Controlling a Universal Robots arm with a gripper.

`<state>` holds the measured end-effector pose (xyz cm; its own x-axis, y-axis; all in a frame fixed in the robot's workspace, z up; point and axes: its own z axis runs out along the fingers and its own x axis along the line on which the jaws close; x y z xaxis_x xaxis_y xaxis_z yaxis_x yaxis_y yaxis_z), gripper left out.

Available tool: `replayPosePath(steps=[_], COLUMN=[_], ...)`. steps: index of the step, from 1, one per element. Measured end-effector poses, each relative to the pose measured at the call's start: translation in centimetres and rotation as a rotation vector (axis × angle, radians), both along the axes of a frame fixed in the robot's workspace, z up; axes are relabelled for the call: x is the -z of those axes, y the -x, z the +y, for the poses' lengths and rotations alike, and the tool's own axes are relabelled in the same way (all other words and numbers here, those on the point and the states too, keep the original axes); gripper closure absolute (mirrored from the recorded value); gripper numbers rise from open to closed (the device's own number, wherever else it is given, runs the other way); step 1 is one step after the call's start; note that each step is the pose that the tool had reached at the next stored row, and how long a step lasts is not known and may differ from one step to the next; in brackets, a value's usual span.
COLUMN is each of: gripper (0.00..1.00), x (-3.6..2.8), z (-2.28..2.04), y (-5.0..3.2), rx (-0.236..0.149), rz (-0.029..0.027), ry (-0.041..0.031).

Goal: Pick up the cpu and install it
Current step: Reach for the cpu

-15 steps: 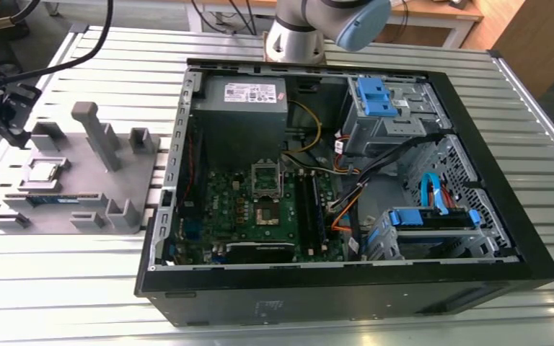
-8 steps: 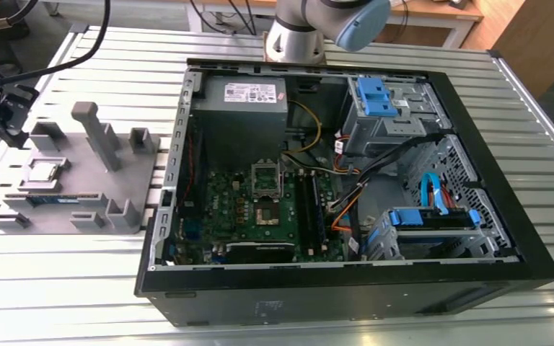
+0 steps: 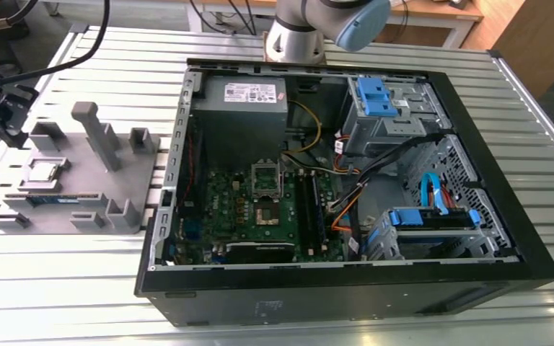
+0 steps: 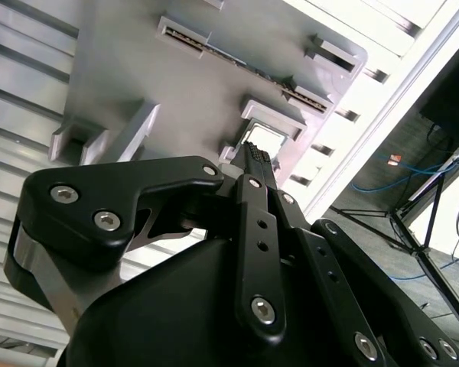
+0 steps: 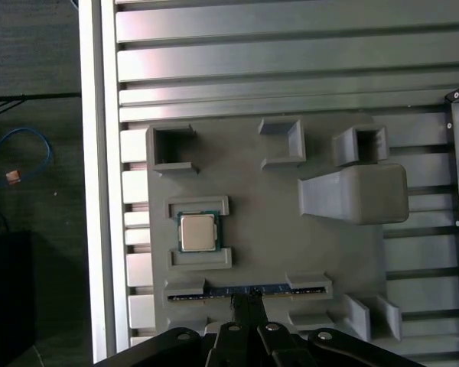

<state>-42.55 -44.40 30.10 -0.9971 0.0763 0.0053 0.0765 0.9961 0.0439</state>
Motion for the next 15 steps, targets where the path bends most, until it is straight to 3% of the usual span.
replayPosePath(steps=[6,15], gripper=[0.89,0.89], x=[0.34,1.46], z=[0.0,0.03], y=[0.76,1.85], rx=[0.0,0.0], rz=[0.0001,0.0], ry=[0.0001,0.0])
